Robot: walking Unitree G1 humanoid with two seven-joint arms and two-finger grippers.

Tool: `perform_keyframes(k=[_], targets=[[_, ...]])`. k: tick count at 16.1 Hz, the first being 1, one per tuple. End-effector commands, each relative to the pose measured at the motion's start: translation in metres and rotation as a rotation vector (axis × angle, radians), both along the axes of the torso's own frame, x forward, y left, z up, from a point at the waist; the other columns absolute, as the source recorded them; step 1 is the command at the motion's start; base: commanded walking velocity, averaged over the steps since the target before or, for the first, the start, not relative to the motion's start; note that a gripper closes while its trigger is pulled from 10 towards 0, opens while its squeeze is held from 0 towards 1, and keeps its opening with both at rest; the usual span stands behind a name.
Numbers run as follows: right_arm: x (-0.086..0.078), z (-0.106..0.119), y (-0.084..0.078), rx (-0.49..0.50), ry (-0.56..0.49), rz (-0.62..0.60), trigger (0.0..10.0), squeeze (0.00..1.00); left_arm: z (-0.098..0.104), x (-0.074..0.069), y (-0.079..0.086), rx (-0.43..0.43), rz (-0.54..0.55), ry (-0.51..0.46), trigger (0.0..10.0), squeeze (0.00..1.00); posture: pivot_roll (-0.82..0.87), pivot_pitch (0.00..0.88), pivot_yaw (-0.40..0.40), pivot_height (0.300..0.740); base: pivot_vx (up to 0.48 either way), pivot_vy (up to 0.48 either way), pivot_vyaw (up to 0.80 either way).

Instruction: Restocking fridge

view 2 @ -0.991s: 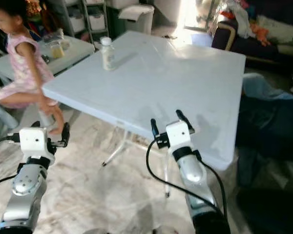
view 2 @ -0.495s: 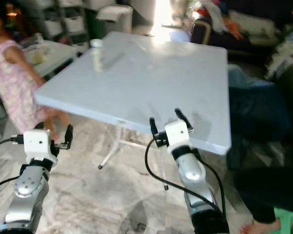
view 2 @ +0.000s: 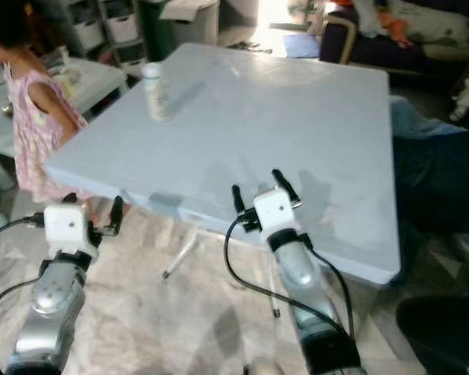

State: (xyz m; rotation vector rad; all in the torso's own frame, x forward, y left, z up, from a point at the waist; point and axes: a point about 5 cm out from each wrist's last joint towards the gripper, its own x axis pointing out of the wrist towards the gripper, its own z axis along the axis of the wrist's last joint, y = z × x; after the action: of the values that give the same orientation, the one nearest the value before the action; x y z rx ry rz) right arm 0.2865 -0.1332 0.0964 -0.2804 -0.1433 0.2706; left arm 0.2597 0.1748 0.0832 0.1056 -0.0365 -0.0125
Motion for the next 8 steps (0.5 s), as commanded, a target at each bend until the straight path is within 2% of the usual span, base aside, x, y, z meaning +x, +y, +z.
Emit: perform_keyframes(k=[1,8], targets=[[-0.0003,0.0001,0.001,0.009,0.005,-0.003,10.0,0.0,0.0003,-0.0013,0.0047,0.022,0.008,0.002,10.0,0.0,-0.02,0.017,0.015,0.74,0.0,0.0,0.0],[-0.0003,0.0001,0.001,0.009,0.005,-0.003,10.0,0.0,0.0003,-0.0013,0.0047,0.022,0.008,0.002,10.0,0.0,-0.02,0.017,0.015,0.74,0.0,0.0,0.0]])
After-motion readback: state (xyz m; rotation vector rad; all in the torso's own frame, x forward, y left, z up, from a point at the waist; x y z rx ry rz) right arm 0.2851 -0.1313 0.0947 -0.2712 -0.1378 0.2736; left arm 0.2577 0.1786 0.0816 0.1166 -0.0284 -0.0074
